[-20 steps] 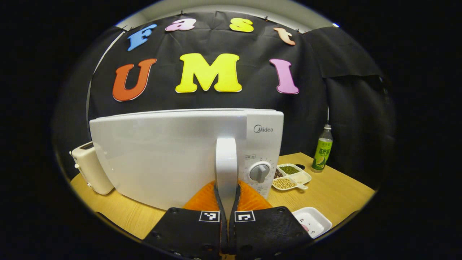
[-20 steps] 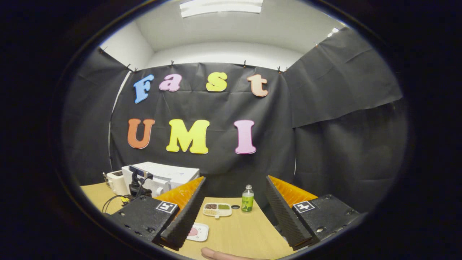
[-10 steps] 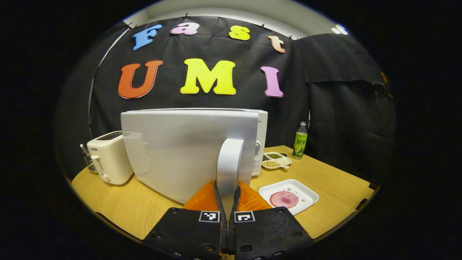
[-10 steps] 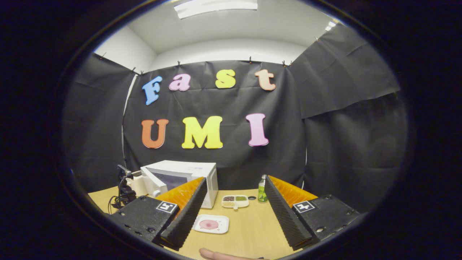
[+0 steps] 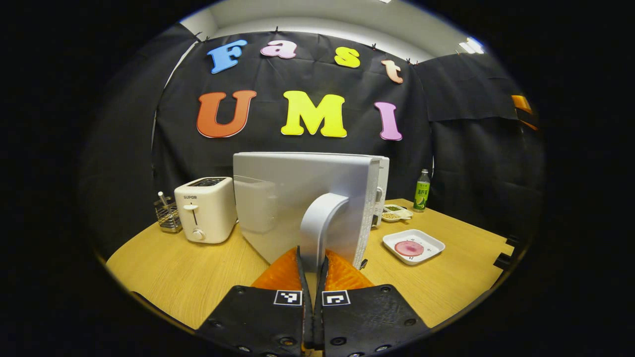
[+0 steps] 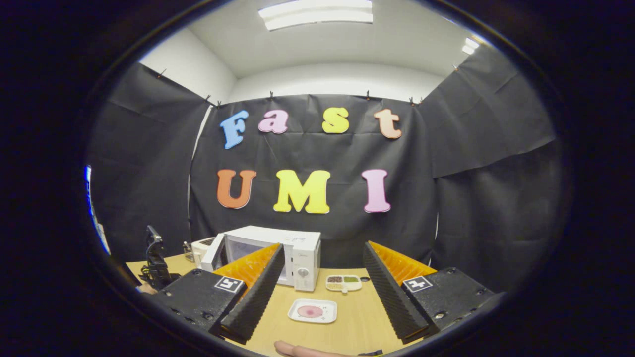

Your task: Open the microwave oven with the left hand, put the food in, and close the microwave oven.

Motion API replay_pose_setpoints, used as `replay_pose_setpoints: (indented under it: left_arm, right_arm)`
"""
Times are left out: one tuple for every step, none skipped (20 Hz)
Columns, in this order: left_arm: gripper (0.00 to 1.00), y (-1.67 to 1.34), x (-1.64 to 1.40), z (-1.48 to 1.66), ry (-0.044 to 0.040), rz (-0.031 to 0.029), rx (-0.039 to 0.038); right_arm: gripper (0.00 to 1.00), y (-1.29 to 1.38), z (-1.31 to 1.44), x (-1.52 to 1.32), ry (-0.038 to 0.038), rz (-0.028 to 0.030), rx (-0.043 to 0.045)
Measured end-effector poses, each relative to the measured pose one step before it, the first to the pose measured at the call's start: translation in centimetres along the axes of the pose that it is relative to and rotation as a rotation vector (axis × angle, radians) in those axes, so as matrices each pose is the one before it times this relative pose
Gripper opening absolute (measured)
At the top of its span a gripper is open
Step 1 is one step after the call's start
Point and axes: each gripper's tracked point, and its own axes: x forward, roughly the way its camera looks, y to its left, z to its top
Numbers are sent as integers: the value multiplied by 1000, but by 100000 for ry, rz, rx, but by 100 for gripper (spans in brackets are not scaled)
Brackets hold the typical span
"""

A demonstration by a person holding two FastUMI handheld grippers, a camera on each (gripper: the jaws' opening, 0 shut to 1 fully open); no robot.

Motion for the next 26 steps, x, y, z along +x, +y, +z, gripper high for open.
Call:
replay_pose_setpoints:
  left_arm:
    - [0, 471, -343, -36, -295, -1044, -238]
    - [0, 469, -273, -114, 23, -882, -412]
    - [0, 354, -254, -26, -12, -773, -387]
    - [0, 410, -197, -121, 275, -641, -297]
    - [0, 204, -193, -31, 24, -791, 91]
    - [0, 217, -167, -56, -84, -553, 283]
    - [0, 666, -379, 54, -595, 1545, 339]
    - [34, 1188, 1080, -530, 1548, 659, 518]
    - [67, -603, -106, -932, 3167, -4682, -3146]
    - [57, -238, -661, -324, 1351, -3195, -2484]
    - [45, 16, -280, 174, -787, -2333, -1015]
    - [55, 638, -411, 101, -494, -238, -531]
    - [59, 561, -220, -74, -163, 29, -764]
    - [63, 922, -427, -44, -581, 2756, -523]
    - [70, 1275, -453, 101, -752, 4373, 391]
    - [65, 1187, -354, 87, -791, 3911, -529]
    - [77, 984, -599, -48, -154, 3962, -889]
    - [88, 340, -1004, -185, 977, 2053, -137]
    - [85, 382, -1141, 169, -430, 1627, 781]
    - [84, 408, -1127, 202, -1386, 2661, 1632]
    - [69, 410, -1140, 309, -1321, 1922, 1464]
    - [84, 49, -1142, 657, -1448, 1124, 553]
    - [84, -96, -1153, 800, -1717, 1190, -668]
    - [85, -90, -1034, 759, -732, 2168, -1148]
    - [72, 77, -861, 728, -1023, 2831, -650]
    - [87, 325, -385, 1019, -1083, 4570, 207]
  right_arm:
    - [94, 490, -200, 134, 392, 675, -505]
    - [100, 480, -185, 136, 459, 754, -421]
    - [100, 352, -153, 123, 471, 659, -367]
    - [100, 338, -89, 101, 312, 397, -128]
    - [100, 208, -182, 124, 367, 317, -46]
    - [100, 180, -169, 177, 493, 270, 38]
    - [100, 142, -238, 172, 529, 251, 54]
    - [100, 137, -91, 128, 534, 185, -35]
    - [100, 174, -223, 56, 602, 249, -180]
    - [100, 135, -94, 140, 487, 315, -276]
    - [100, 90, -106, 106, 307, 281, -314]
    - [100, 76, -18, 4, 174, 99, -401]
    - [100, -104, -63, 32, -72, -182, -213]
    - [94, -176, -94, 105, 19, -288, -64]
    - [94, -179, -296, -15, 278, -444, 10]
    - [94, -317, -269, 32, 602, -600, 185]
    - [100, -359, -395, 320, 796, -561, 242]
    - [100, -359, -316, 267, 851, -509, 182]
    - [100, -296, -417, 255, 932, -524, 113]
    - [100, -385, -368, 475, 945, -511, -28]
    - [94, -405, -591, 613, 1406, -578, -254]
    - [100, -399, -587, 630, 1548, -444, -184]
    - [100, -448, -552, 810, 1824, -484, 183]
    - [100, -468, -607, 921, 2160, -476, 402]
    - [100, -359, -718, 979, 2576, -181, 121]
    - [100, -427, -783, 1116, 3059, -377, -7]
